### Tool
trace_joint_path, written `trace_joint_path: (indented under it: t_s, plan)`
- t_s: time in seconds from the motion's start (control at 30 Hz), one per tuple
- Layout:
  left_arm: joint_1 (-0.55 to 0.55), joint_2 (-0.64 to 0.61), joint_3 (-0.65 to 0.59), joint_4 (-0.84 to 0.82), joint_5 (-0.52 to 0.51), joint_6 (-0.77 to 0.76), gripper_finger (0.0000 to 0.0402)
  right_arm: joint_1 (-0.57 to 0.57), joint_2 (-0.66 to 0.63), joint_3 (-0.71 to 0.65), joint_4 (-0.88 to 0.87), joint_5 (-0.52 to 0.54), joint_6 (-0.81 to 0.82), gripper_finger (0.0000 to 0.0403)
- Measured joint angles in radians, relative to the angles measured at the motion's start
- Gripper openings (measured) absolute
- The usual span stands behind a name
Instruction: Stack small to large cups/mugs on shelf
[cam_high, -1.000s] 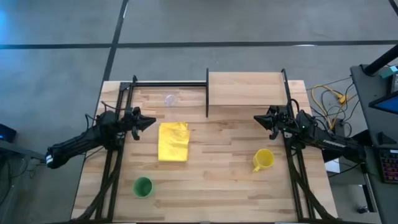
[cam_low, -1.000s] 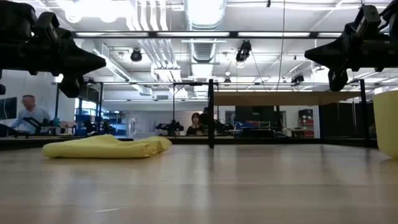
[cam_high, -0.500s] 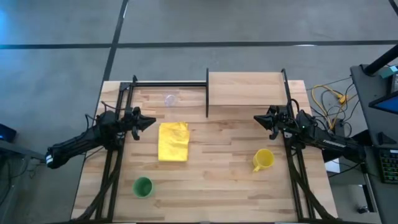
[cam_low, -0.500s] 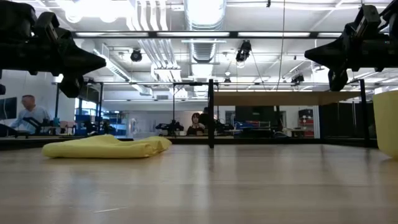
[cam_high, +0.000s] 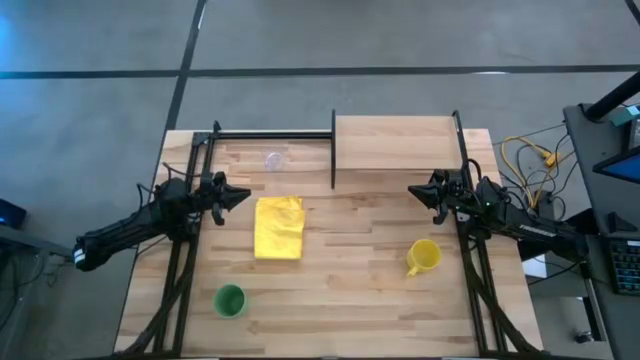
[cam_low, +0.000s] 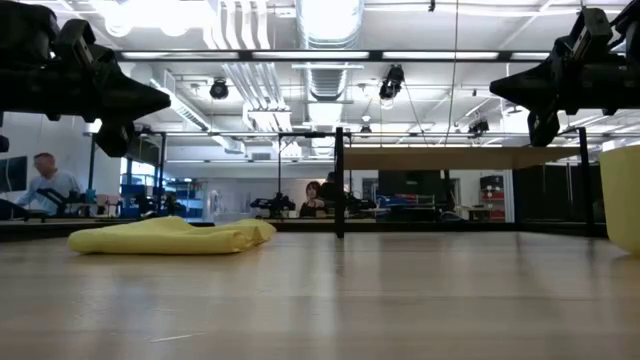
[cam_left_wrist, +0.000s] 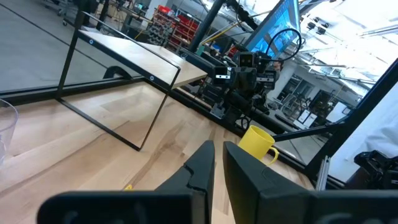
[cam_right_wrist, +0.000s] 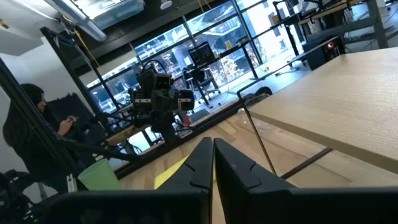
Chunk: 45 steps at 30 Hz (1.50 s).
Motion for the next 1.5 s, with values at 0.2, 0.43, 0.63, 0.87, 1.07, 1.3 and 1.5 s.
trace_joint_path:
  t_s: [0.2, 0.43, 0.63, 0.87, 1.07, 1.3, 1.5]
  plan:
    - [0.0, 0.0, 0.0, 0.0, 0.0, 0.0, 0.002, 0.0, 0.0, 0.0, 0.0, 0.0, 0.0, 0.0009]
    - [0.0, 0.0, 0.0, 0.0, 0.0, 0.0, 0.002, 0.0, 0.0, 0.0, 0.0, 0.0, 0.0, 0.0009]
    - [0.0, 0.0, 0.0, 0.0, 0.0, 0.0, 0.002, 0.0, 0.0, 0.0, 0.0, 0.0, 0.0, 0.0009]
    - [0.0, 0.0, 0.0, 0.0, 0.0, 0.0, 0.002, 0.0, 0.0, 0.0, 0.002, 0.001, 0.059, 0.0009]
    - [0.0, 0.0, 0.0, 0.003, -0.018, 0.003, 0.002, 0.0, 0.0, 0.0, 0.02, 0.002, 0.136, 0.0009]
    - [0.0, 0.0, 0.0, 0.03, -0.025, -0.001, 0.002, 0.0, 0.0, 0.0, 0.221, 0.001, 0.142, 0.0009]
    - [0.0, 0.004, -0.001, 0.051, -0.018, -0.046, 0.002, 0.001, 0.0, 0.0, 0.353, -0.085, 0.166, 0.0009]
